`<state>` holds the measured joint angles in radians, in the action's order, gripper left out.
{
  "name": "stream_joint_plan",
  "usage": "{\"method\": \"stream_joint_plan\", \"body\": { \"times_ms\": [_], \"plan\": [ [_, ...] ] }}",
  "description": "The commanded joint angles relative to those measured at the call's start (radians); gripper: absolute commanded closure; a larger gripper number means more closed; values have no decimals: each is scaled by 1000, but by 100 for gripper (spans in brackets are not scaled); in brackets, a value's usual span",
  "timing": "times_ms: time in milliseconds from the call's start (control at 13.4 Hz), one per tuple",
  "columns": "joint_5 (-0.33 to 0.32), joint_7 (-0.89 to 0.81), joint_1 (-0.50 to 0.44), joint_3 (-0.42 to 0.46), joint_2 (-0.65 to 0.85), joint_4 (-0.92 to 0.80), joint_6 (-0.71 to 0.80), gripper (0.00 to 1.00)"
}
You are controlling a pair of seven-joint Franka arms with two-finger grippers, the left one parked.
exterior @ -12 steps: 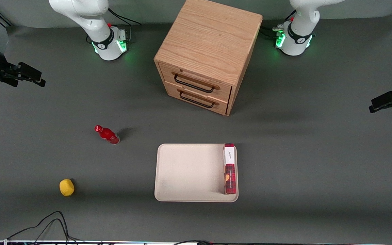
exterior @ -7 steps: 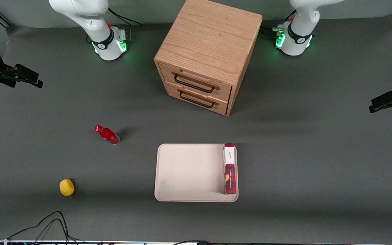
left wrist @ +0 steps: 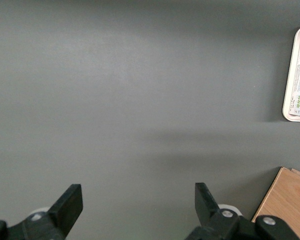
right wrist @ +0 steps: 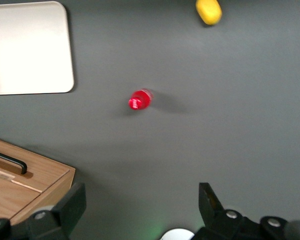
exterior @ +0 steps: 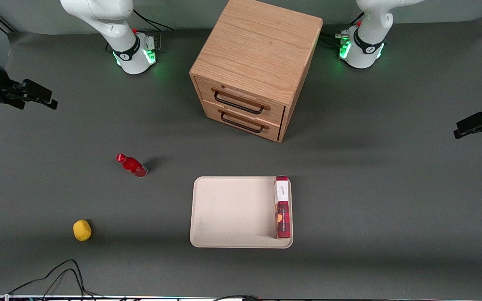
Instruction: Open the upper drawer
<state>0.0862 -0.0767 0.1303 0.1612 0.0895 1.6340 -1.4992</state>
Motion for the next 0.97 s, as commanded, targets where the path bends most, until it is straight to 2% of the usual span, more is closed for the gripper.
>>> {"method": "stream_joint_plan", "body": {
  "times_ms": [0,671,895],
  "plan": [
    [18,-34,2,87,-19,-11,-57,0],
    [21,-25,-1,365,-146,-17,-209,0],
    [21,70,-1,458,-195,-19,-249,0]
  ]
}}
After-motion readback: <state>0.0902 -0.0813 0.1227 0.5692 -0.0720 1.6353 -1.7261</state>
